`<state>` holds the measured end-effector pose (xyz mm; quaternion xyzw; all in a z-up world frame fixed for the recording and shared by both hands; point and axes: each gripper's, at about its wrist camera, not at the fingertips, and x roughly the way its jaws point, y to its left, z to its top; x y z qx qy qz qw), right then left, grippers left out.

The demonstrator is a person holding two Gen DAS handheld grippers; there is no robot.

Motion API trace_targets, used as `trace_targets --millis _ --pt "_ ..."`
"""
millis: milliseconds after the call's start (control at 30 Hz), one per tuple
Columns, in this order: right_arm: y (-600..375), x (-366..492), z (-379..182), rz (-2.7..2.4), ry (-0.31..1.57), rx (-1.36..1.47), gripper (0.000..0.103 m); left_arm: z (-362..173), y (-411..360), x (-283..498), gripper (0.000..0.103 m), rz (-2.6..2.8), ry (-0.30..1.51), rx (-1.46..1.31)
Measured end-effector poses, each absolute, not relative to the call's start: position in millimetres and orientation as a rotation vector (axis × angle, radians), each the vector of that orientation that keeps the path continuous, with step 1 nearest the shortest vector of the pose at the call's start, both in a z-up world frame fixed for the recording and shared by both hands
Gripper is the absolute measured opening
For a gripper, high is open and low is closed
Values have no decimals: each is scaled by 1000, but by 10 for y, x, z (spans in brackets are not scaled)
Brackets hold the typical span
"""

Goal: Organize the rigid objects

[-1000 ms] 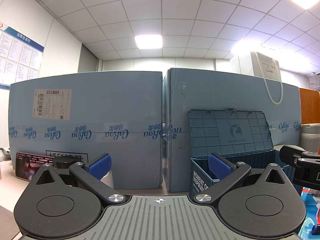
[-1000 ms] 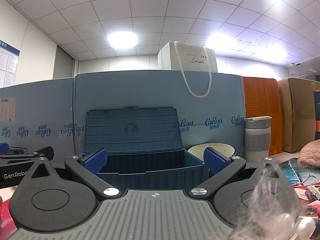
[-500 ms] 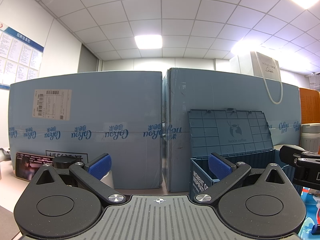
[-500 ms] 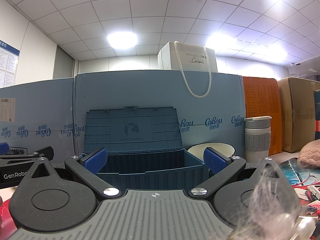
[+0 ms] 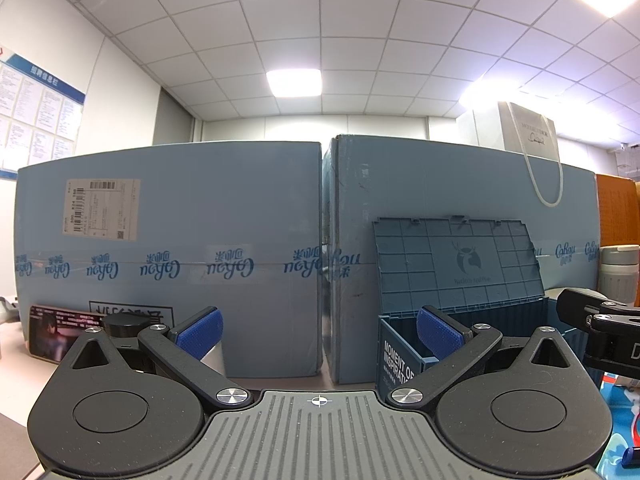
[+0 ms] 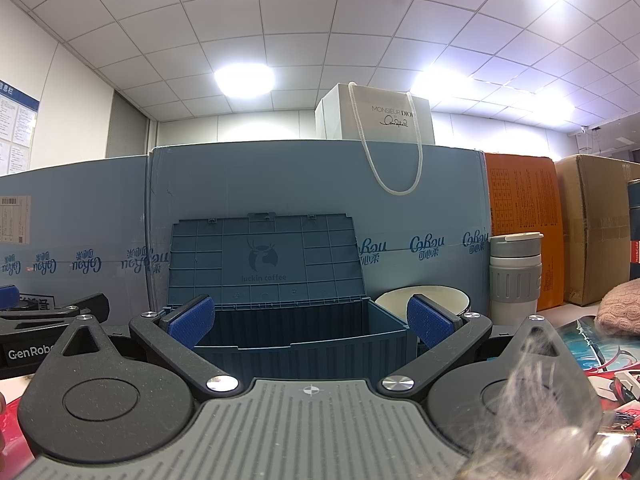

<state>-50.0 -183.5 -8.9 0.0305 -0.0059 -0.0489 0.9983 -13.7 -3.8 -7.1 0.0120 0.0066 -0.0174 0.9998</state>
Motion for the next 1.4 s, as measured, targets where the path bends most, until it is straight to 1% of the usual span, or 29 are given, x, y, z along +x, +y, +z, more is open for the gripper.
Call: trace_targets --millis 433,700,867,1067,1200,1400 --pt "-1871 -552 -81 -30 -9 95 103 -77 -43 -150 103 -26 7 21" --pt "-1841 -709 -38 -25 -97 80 103 -70 -19 -158 103 5 2 7" --pt "-1891 -931 91 12 -169 74 103 -66 2 -187 103 -34 -12 -4" --pt "-2067 -1174 252 -30 -175 115 103 -43 -8 -277 103 -144 -44 -2" --pt "-2258 -1417 345 -74 -194 112 103 0 -120 -383 103 -272 6 45" --pt "-2567 -1792 420 -136 -155 67 103 59 -450 -580 103 -518 170 177"
